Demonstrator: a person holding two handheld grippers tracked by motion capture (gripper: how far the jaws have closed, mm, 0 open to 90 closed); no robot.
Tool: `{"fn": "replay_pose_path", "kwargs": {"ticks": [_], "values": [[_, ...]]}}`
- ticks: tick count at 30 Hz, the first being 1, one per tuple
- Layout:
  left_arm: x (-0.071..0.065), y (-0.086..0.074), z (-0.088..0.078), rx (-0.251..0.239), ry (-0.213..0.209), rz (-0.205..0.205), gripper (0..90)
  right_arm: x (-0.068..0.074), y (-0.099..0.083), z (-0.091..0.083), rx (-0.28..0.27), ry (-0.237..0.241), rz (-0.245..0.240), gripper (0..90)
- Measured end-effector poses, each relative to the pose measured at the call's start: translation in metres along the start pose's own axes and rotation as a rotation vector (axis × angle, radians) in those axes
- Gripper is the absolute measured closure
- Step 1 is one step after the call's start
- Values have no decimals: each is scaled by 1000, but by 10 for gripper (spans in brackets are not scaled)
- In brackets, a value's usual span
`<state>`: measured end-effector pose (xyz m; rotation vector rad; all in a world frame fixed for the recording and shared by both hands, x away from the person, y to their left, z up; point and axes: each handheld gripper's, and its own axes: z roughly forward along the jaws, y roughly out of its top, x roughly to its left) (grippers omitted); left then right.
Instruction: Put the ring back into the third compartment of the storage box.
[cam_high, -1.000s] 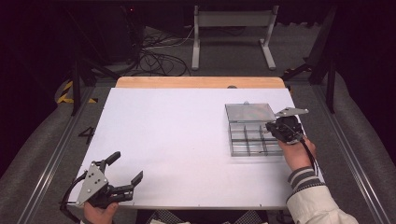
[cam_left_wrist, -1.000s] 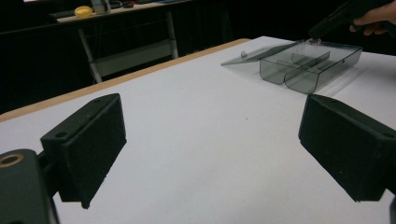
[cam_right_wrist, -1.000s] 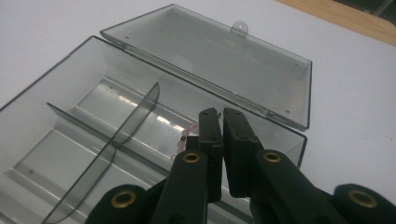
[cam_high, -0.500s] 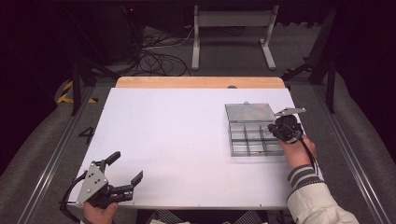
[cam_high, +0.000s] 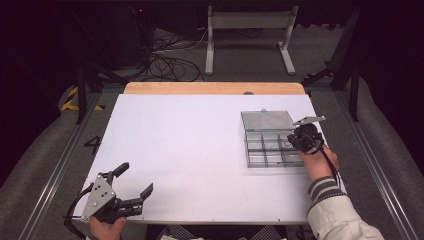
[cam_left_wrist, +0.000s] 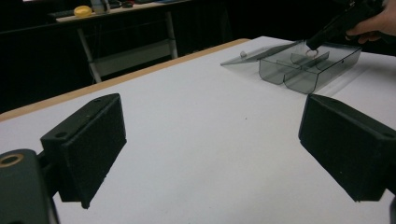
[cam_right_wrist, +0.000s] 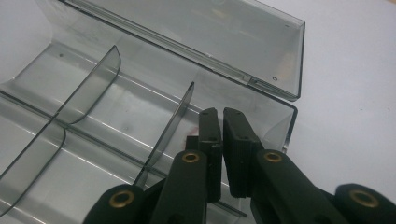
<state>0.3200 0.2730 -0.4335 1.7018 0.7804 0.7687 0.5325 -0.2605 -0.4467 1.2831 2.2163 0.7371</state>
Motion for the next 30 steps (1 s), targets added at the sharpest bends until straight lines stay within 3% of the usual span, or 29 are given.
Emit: {"fn": "replay_pose_path", "kwargs": {"ticks": [3, 10, 18, 24, 30], "values": [[0, 0, 0, -1, 1, -2, 80, 0, 0, 1, -10, 0, -8, 795], [0, 0, 0, 0, -1, 1, 79, 2, 1, -4, -37, 14, -9, 767], [0, 0, 0, 0, 1, -1, 80, 5, 3, -20, -120, 54, 2, 559], [-1, 0, 1, -2, 1, 0, 80, 13, 4, -33, -179, 93, -17, 368], [0, 0, 0, -1, 1, 1, 80, 20, 6, -46, -232, 139, -13, 251]]}}
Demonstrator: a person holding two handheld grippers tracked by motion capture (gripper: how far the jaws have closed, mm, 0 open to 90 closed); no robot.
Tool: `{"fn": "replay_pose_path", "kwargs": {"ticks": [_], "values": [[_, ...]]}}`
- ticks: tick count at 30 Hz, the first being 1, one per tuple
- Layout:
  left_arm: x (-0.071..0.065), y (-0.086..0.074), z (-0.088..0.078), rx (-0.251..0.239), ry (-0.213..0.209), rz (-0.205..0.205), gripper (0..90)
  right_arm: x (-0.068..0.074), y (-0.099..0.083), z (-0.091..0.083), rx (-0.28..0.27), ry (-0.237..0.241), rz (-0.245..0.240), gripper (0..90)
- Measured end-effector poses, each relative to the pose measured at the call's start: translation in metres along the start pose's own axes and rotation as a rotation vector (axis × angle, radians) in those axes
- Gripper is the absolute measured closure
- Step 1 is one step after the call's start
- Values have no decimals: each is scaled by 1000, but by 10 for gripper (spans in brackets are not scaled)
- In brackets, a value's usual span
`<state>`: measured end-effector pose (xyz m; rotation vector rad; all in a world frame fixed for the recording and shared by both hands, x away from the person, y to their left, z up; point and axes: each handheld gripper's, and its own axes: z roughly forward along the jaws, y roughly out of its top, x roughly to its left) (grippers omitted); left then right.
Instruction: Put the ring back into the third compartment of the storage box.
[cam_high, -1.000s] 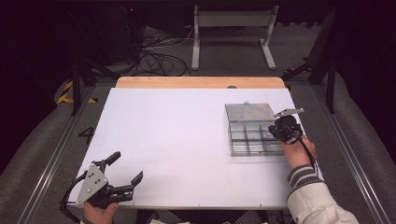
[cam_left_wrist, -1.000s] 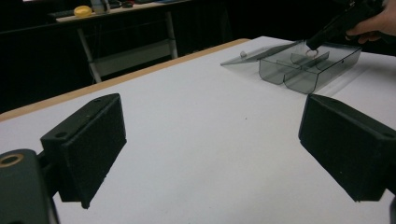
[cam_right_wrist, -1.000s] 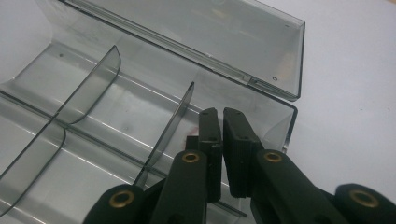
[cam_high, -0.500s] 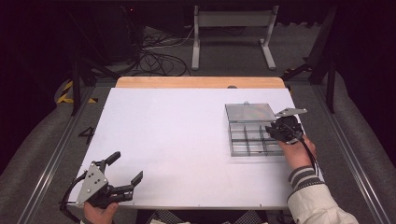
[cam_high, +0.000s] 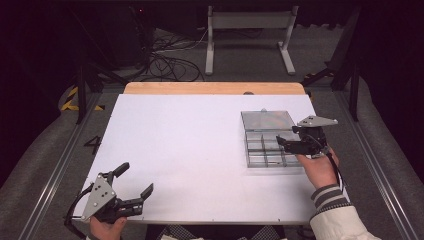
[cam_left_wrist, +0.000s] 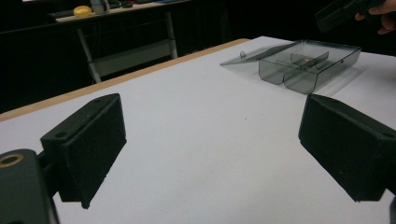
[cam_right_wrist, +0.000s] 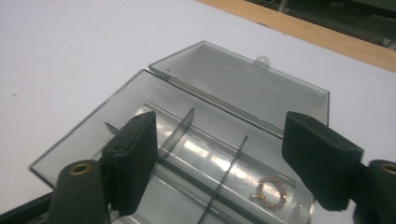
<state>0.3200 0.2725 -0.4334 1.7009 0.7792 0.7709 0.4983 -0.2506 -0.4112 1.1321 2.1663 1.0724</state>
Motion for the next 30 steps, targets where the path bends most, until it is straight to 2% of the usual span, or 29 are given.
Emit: {"fn": "replay_pose_path", "kwargs": {"ticks": [6, 18, 23, 25, 30], "values": [[0, 0, 0, -1, 0, 1, 80, 8, 4, -6, -28, 34, -9, 162], [-1, 0, 0, -1, 0, -1, 80, 15, 4, -16, -61, 71, -10, 98], [-2, 0, 0, 2, -2, -12, 80, 18, 5, -22, -86, 89, -29, 77], [-1, 0, 0, 1, -1, -5, 79, 20, 5, -25, -99, 99, -37, 64], [-2, 1, -1, -1, -10, -15, 79, 27, 5, -35, -143, 153, -73, 40]]}}
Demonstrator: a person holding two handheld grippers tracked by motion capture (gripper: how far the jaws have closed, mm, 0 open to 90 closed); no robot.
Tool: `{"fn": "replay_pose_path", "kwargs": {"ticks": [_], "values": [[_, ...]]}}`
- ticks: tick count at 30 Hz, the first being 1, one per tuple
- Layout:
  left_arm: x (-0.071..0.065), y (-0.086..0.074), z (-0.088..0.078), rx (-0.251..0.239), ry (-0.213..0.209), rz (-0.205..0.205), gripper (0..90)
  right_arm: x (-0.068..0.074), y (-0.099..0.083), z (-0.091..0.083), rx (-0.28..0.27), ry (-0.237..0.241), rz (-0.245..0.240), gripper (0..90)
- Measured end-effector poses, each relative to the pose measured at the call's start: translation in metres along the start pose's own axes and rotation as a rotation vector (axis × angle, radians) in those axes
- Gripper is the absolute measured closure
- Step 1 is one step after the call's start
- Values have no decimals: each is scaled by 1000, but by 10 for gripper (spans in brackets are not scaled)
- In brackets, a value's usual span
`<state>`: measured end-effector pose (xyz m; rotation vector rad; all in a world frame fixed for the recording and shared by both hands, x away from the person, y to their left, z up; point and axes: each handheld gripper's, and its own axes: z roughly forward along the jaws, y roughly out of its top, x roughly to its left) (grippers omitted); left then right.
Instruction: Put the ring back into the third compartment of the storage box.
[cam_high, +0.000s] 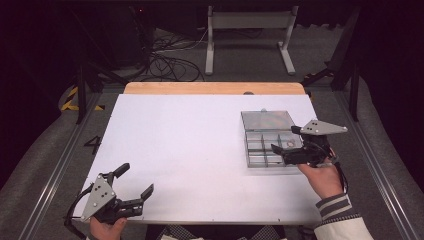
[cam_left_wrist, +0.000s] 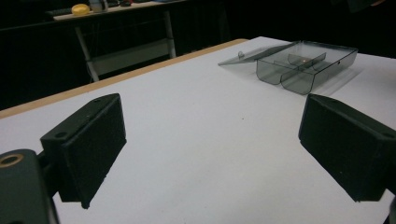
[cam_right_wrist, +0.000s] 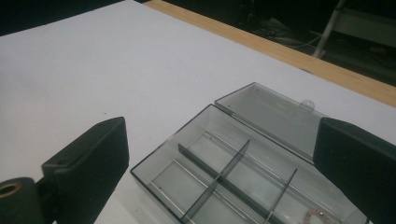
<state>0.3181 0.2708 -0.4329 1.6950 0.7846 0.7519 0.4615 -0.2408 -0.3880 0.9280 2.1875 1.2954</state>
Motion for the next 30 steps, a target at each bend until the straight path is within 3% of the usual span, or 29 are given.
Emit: {"fn": "replay_pose_path", "kwargs": {"ticks": [17, 30], "values": [[-3, 0, -4, 6, -14, 5, 74, 29, -15, -18, -32, 99, -67, 38], [-4, -1, -5, 5, -16, 0, 74, 39, -38, -17, -44, 154, -62, 32]]}}
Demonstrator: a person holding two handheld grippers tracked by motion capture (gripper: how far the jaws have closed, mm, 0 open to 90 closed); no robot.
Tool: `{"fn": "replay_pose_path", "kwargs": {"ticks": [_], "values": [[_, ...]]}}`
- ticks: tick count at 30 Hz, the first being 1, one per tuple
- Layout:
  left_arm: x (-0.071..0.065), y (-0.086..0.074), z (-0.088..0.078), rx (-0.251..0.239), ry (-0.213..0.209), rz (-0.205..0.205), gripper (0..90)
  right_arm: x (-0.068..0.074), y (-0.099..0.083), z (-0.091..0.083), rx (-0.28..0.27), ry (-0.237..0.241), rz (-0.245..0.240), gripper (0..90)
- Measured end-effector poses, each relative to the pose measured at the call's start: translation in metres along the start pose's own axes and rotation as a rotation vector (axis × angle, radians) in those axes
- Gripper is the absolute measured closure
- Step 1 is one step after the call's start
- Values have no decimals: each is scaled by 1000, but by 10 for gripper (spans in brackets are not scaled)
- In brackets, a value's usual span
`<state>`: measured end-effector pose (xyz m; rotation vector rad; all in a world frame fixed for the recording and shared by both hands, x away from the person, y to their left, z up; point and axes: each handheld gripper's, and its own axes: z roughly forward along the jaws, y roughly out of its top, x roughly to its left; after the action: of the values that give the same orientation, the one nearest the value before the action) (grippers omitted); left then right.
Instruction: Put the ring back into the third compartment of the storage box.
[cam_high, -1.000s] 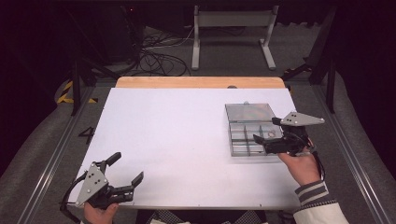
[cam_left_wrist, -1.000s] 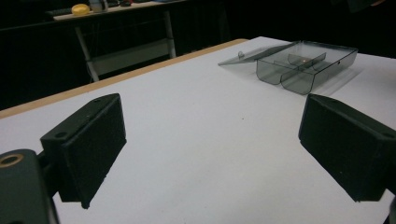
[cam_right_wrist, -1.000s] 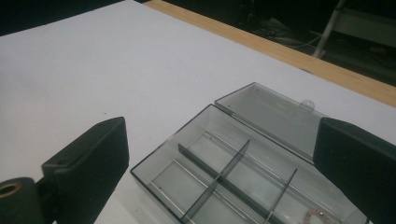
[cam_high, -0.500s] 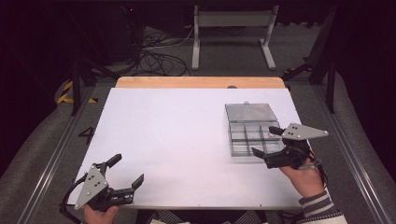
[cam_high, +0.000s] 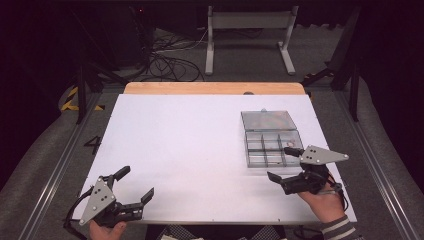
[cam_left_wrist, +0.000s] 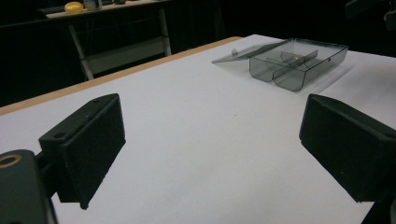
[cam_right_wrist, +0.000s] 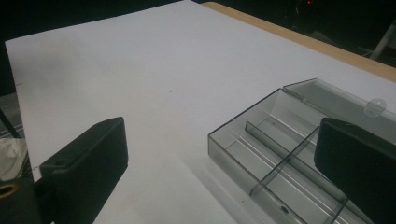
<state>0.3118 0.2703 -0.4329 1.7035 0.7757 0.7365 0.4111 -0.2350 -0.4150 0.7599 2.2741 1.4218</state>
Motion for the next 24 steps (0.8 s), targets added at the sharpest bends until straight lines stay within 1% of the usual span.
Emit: {"fn": "replay_pose_path", "kwargs": {"ticks": [4, 8, 17, 24], "values": [[1, 0, -1, 1, 1, 8, 75, 2, -7, 0, 1, 12, -1, 31], [1, 0, -1, 0, 0, 4, 75, 3, -15, -1, 4, 16, 1, 31], [1, 0, -1, 2, 3, 4, 75, 4, -32, 0, 11, 29, 24, 31], [1, 0, -1, 5, 3, 6, 75, 5, -42, 4, 19, 38, 17, 31]]}}
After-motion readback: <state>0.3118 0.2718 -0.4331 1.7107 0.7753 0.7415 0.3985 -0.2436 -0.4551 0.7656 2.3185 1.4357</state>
